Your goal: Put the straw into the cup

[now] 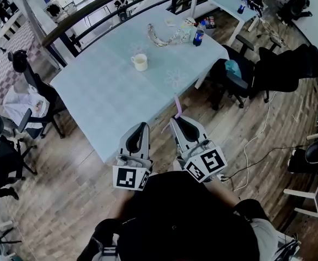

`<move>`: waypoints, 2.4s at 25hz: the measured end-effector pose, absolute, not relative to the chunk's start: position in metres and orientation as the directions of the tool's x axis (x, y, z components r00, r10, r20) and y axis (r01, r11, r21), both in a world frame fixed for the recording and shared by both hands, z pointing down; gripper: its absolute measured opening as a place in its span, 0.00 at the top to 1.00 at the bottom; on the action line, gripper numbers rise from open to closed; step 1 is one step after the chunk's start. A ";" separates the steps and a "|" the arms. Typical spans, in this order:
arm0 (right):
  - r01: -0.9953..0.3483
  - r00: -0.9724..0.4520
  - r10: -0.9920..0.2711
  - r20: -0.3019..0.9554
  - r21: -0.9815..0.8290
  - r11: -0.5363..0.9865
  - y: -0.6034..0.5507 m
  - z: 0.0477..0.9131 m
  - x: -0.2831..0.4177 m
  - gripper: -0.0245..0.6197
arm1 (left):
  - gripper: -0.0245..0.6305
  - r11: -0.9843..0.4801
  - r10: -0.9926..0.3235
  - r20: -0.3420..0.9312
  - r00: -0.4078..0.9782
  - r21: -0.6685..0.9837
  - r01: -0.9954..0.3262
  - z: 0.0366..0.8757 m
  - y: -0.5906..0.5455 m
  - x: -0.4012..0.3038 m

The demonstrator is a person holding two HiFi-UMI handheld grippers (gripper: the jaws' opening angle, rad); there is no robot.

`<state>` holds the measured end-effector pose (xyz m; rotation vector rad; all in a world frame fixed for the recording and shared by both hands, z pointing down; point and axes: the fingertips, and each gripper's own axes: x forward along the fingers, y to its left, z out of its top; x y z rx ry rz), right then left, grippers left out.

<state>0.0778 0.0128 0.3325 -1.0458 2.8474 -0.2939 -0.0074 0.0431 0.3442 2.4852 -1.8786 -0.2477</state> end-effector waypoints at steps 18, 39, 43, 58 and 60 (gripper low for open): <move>-0.449 -0.885 -0.465 -0.012 -0.242 0.860 -0.133 0.336 0.148 0.91 | 0.94 -0.030 -0.995 -0.098 0.017 0.138 -0.990 0.344 -0.086 0.059; -0.379 -0.917 -0.397 -0.025 -0.251 0.891 -0.180 0.339 0.165 0.91 | 0.94 0.026 -0.996 -0.087 -0.037 0.123 -0.992 0.346 -0.126 0.086; -0.396 -0.910 -0.414 -0.021 -0.253 0.883 -0.190 0.340 0.168 0.91 | 0.94 0.021 -0.997 -0.077 -0.031 0.122 -0.992 0.350 -0.133 0.088; -0.393 -0.916 -0.401 0.016 -0.236 0.889 -0.259 0.343 0.121 0.91 | 0.94 0.062 -0.994 -0.078 -0.074 0.139 -0.988 0.359 -0.203 0.036; -0.392 -0.917 -0.399 0.019 -0.231 0.890 -0.273 0.342 0.110 0.91 | 0.94 0.063 -0.993 -0.086 -0.075 0.136 -0.989 0.356 -0.216 0.026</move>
